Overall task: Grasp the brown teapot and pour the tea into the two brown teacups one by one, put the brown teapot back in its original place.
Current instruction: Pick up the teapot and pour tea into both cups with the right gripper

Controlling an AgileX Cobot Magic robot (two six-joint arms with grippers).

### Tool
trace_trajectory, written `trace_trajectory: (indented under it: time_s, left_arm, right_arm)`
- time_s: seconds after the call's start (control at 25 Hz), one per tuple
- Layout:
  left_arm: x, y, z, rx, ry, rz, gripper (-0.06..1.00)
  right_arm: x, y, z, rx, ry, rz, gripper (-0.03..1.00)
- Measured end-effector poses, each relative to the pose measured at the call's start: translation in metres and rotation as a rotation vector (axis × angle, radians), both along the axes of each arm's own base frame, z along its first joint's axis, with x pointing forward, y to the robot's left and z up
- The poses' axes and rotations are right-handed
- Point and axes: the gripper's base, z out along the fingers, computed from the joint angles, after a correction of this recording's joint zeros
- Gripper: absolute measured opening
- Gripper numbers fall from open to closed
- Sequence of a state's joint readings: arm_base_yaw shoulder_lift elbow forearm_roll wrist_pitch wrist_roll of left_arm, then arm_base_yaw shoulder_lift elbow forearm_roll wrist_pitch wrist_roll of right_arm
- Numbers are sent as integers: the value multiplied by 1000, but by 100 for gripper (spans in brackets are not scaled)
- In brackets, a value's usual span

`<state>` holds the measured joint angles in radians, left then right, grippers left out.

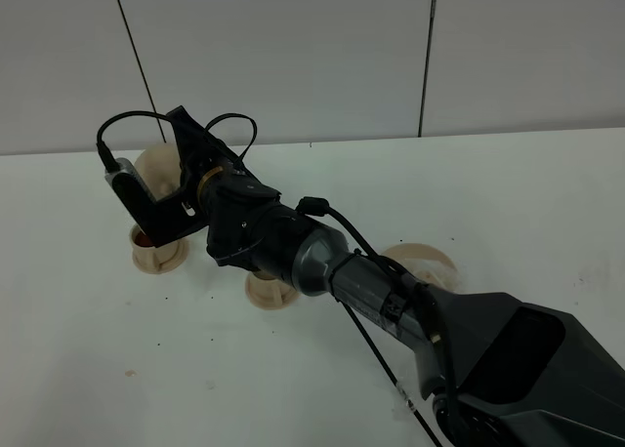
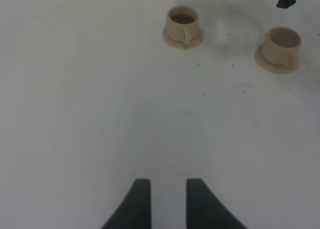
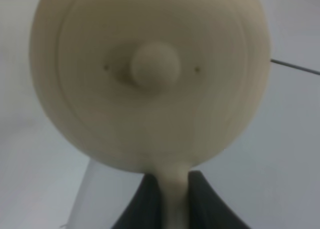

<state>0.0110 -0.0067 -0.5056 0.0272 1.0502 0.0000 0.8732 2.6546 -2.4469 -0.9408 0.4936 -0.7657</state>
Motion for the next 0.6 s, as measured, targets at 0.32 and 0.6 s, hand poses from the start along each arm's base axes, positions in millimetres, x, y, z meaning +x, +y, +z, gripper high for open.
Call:
trace_trajectory:
  time_s: [0.32,0.6]
  left_arm:
    - [0,0,0,0,0,0,24]
    - [0,0,0,0,0,0,24]
  right_arm:
    - [-6,-13,31,80,133,-128,9]
    - [-15,-36,60,95,294,-300,9]
